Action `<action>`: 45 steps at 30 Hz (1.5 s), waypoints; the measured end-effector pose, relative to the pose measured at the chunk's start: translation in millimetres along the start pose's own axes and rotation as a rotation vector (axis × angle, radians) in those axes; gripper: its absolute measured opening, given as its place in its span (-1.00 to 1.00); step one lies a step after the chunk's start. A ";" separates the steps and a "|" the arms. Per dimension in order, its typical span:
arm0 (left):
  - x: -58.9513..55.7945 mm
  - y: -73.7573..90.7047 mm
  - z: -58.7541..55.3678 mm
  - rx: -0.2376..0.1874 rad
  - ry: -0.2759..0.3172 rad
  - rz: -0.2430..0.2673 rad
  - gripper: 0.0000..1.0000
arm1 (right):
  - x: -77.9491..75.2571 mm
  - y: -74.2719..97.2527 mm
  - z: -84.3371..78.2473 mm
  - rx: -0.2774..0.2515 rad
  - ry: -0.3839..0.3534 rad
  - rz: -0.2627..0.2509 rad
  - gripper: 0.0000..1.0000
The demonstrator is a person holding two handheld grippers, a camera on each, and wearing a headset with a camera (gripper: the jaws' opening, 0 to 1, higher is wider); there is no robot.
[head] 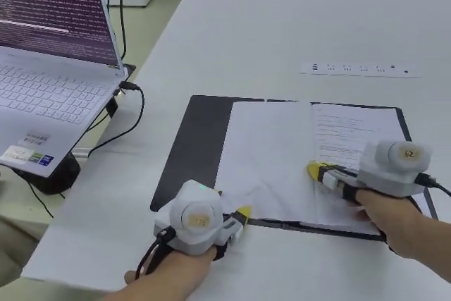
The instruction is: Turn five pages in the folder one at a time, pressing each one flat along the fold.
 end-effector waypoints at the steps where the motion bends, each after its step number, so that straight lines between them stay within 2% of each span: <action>1: 0.1 0.0 -0.1 0.000 -0.002 0.000 -0.27 | 0.9 0.8 -1.5 0.000 -0.003 0.001 -1.00; 4: 0.3 -0.1 -0.3 -0.001 -0.001 -0.001 -0.27 | -1.0 0.4 -4.7 0.011 -0.001 0.004 -1.00; 17: 0.2 0.2 -0.8 0.000 -0.006 -0.004 -0.26 | 13.1 17.2 -42.2 0.057 0.006 0.028 -1.00; 36: -0.1 0.3 -0.9 0.003 -0.009 -0.004 -0.26 | 30.9 35.9 -76.5 0.098 -0.025 0.026 -1.00; 40: 0.0 0.2 -1.0 0.006 -0.011 -0.003 -0.27 | 33.6 39.6 -81.3 0.101 -0.052 0.022 -1.00; 41: -0.2 0.2 -1.0 0.005 -0.011 -0.002 -0.27 | 34.4 40.5 -82.8 0.100 -0.097 0.022 -1.00; 43: -0.2 0.2 -1.0 0.002 -0.008 -0.001 -0.27 | 36.0 42.0 -84.8 0.103 -0.088 0.019 -1.00; 44: -0.2 0.2 -1.0 0.001 -0.008 -0.001 -0.27 | 38.1 42.8 -86.4 0.108 -0.086 0.019 -1.00; 45: -0.3 0.4 -1.0 0.000 -0.008 -0.001 -0.27 | 41.8 43.4 -93.8 0.144 -0.088 0.022 -1.00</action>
Point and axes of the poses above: the centre of the closed fingertips' face, and the gripper's own axes: y roughly backward along the fingers, x roughly to its left, z roughly out of its top, the point moved 1 cm from there along y, roughly backward along the fingers, and after that the axes turned 15 degrees about x, right-handed, at the moved point
